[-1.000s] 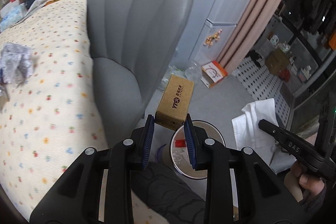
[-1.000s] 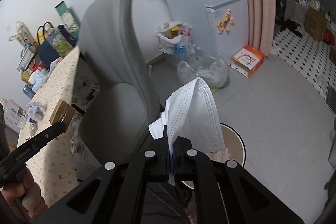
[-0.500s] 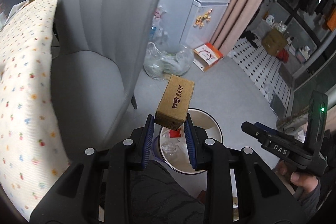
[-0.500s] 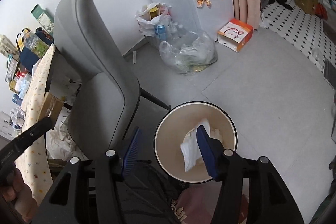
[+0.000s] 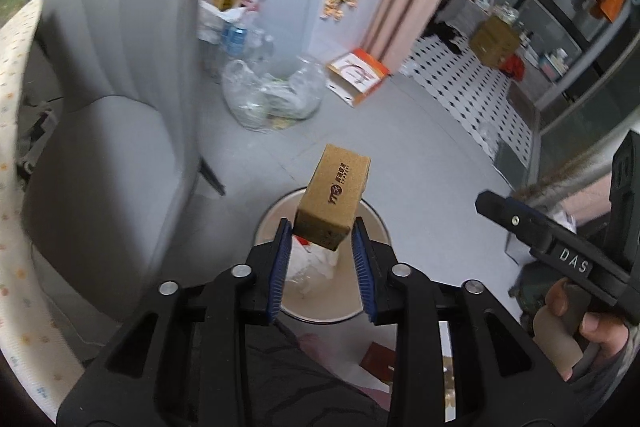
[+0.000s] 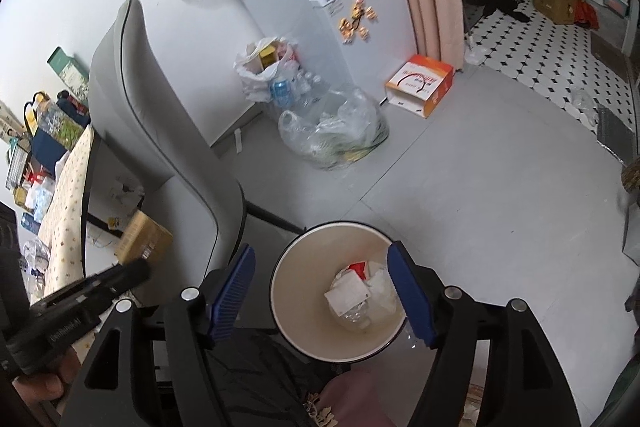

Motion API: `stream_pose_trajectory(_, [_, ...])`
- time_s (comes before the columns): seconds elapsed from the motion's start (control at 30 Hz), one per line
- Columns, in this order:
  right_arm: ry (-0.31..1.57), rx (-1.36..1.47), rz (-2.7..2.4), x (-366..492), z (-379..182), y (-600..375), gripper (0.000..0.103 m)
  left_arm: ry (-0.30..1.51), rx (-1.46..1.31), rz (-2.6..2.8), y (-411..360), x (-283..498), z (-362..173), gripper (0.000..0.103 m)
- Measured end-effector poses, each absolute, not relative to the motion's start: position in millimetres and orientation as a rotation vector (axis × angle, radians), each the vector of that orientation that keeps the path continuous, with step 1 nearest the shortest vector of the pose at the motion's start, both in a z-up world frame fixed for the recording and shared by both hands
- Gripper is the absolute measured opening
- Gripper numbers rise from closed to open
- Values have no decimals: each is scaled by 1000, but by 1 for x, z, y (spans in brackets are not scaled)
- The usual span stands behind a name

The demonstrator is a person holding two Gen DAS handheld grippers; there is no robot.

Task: Collect trash
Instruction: 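Open the right tool over the bin while the left tool opens to drop the box, then move both open tools back to the table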

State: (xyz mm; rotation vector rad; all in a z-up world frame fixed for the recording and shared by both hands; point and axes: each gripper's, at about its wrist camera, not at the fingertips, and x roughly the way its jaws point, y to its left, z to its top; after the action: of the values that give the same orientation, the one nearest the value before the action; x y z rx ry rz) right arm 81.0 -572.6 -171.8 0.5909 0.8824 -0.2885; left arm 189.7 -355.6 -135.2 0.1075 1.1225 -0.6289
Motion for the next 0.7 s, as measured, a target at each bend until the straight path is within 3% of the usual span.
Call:
stream_pose_trajectory(0.03, [879,591,-293,79,-170,-575,68,1123,102,-645,-358,189,-135,69])
stream_pose_trajectory(0.07, [874,591,-299,77,-169,-577,68,1108,95,-649,-358,188,-134,83])
stream_pose_trajectory(0.2, [862,586,-305,76,-164,-578,69,1077,68,-610,-347,190,-127,84])
stream_pose_trajectory(0.37, [858,573,-281,84,-159,-566,71,1023,10,-549,-321,196,-110,96])
stream_pose_trajectory(0.7, [827,494,-190,110,-132,-516,85,938,-90,-448,-256,200,-75,97])
